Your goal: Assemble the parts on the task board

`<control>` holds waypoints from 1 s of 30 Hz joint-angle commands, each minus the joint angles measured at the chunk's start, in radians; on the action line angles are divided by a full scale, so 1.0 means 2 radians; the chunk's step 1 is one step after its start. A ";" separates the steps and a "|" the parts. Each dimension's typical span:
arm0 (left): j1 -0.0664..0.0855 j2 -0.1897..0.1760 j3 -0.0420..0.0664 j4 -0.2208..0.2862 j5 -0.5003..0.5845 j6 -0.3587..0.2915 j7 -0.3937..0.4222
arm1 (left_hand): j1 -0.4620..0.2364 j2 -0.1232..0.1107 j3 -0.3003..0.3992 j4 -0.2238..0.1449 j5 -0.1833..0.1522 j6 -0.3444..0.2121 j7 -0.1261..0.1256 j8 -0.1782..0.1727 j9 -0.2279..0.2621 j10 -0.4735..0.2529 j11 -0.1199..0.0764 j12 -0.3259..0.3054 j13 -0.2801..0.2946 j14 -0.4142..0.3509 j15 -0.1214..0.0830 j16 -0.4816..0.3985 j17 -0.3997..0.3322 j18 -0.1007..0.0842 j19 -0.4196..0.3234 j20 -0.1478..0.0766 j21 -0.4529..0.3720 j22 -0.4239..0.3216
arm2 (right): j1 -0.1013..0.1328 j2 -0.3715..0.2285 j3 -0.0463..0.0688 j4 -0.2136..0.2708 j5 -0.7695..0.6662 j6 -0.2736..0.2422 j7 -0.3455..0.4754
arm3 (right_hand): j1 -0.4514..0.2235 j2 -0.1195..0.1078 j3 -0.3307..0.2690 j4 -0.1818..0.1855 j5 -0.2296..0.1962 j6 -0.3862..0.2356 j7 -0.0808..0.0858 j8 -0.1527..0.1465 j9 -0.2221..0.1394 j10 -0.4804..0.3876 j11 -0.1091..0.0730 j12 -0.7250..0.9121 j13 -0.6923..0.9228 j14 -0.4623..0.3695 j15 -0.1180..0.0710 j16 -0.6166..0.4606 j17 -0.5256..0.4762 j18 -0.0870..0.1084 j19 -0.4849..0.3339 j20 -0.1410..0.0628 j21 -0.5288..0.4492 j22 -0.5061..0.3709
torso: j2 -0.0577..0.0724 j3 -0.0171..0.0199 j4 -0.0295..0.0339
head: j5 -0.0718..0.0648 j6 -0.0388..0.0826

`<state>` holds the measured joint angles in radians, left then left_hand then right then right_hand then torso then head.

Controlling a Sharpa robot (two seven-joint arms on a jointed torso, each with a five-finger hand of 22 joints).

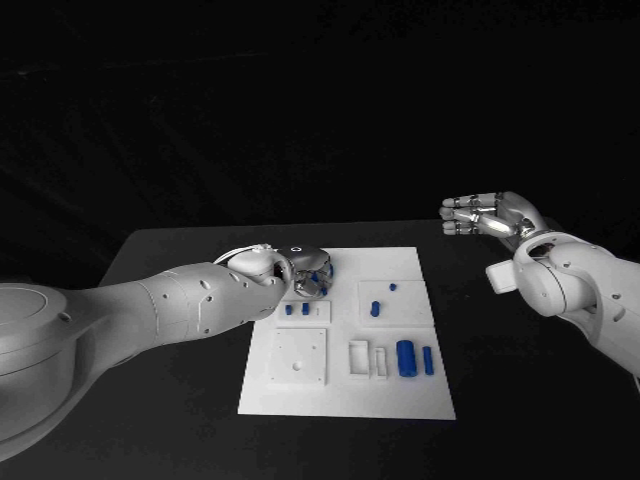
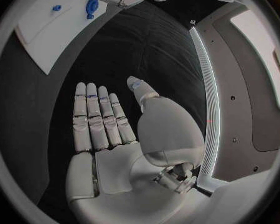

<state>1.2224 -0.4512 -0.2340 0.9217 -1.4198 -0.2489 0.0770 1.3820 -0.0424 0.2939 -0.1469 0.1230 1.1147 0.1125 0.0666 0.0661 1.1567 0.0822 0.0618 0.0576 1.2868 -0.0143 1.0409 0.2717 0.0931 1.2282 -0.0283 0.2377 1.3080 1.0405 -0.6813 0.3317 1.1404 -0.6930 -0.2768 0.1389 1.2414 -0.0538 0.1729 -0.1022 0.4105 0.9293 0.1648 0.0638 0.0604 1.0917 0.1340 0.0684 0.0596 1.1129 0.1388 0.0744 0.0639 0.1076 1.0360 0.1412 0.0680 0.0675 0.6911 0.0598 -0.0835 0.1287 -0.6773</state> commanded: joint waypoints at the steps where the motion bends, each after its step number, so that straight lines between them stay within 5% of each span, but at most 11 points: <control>1: -0.004 0.004 -0.001 -0.002 0.005 0.004 0.006 | -0.003 0.000 0.003 0.000 0.001 0.004 0.000 -0.002 0.000 0.008 0.000 -0.002 0.000 0.004 0.000 0.002 0.001 0.005 -0.003 -0.002 0.004 0.011 | 0.000 0.001 0.000 0.001 -0.004 0.007 0.005 | 0.000 0.001 0.002 -0.001 0.003 -0.003 -0.001 -0.003 -0.001 0.000 0.002 -0.002 -0.001 -0.003 0.000 -0.002 -0.001 0.005 -0.004 0.000 0.002 -0.001 | 0.001 0.0002 -0.0001 | 0.000 -0.001; 16: -0.008 0.004 -0.001 -0.005 0.011 0.006 0.010 | -0.001 0.008 -0.002 0.002 0.001 0.038 -0.009 -0.001 0.001 0.053 -0.016 -0.002 0.001 0.014 -0.010 0.013 0.006 -0.001 -0.001 -0.010 0.016 0.011 | 0.000 0.001 0.000 0.001 -0.004 0.008 0.005 | 0.000 0.001 0.002 -0.001 0.003 -0.002 -0.001 -0.003 -0.001 0.000 0.002 -0.002 -0.001 -0.003 0.000 -0.002 -0.001 0.004 -0.004 0.000 0.002 -0.001 | 0.000 -0.0001 0.0001 | 0.001 -0.003; 21: -0.008 0.003 -0.001 -0.005 0.017 0.001 0.012 | 0.000 0.014 -0.006 -0.002 0.024 0.044 -0.009 -0.002 0.001 0.058 -0.017 -0.002 0.001 0.014 -0.012 0.019 0.009 -0.003 -0.002 -0.014 0.023 0.012 | 0.000 0.001 0.000 0.001 -0.004 0.008 0.005 | 0.000 0.001 0.002 -0.001 0.003 -0.002 -0.001 -0.003 -0.001 0.000 0.002 -0.002 -0.001 -0.003 0.000 -0.002 -0.001 0.004 -0.004 0.000 0.002 -0.001 | 0.000 -0.0002 0.0002 | 0.001 -0.003; 30: -0.008 -0.004 0.000 -0.003 0.036 -0.013 0.014 | -0.005 0.021 -0.008 -0.013 0.025 0.053 -0.011 -0.002 0.001 0.065 -0.020 -0.002 0.001 0.025 -0.015 0.033 0.014 -0.003 0.003 -0.018 0.045 0.012 | 0.000 0.002 0.000 0.001 -0.004 0.007 0.005 | 0.000 0.001 0.002 -0.001 0.003 -0.002 -0.001 -0.003 -0.001 0.000 0.002 -0.002 -0.001 -0.003 0.000 -0.002 -0.001 0.004 -0.004 0.000 0.002 -0.001 | 0.000 -0.0002 -0.0004 | 0.001 -0.002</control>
<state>1.2101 -0.4584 -0.2329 0.9125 -1.3757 -0.2709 0.0968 1.3744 -0.0085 0.2785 -0.1652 0.1672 1.2154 0.0897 0.0560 0.0664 1.2783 0.0429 0.0585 0.0599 1.3327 -0.0446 1.1037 0.2986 0.0850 1.2313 -0.0635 0.3246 1.3076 1.0405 -0.6787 0.3317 1.1406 -0.6937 -0.2761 0.1393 1.2414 -0.0538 0.1729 -0.1021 0.4105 0.9294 0.1648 0.0638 0.0604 1.0917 0.1340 0.0684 0.0596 1.1129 0.1388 0.0744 0.0639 0.1075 1.0360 0.1412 0.0680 0.0675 0.6904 0.0596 -0.0839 0.1310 -0.6810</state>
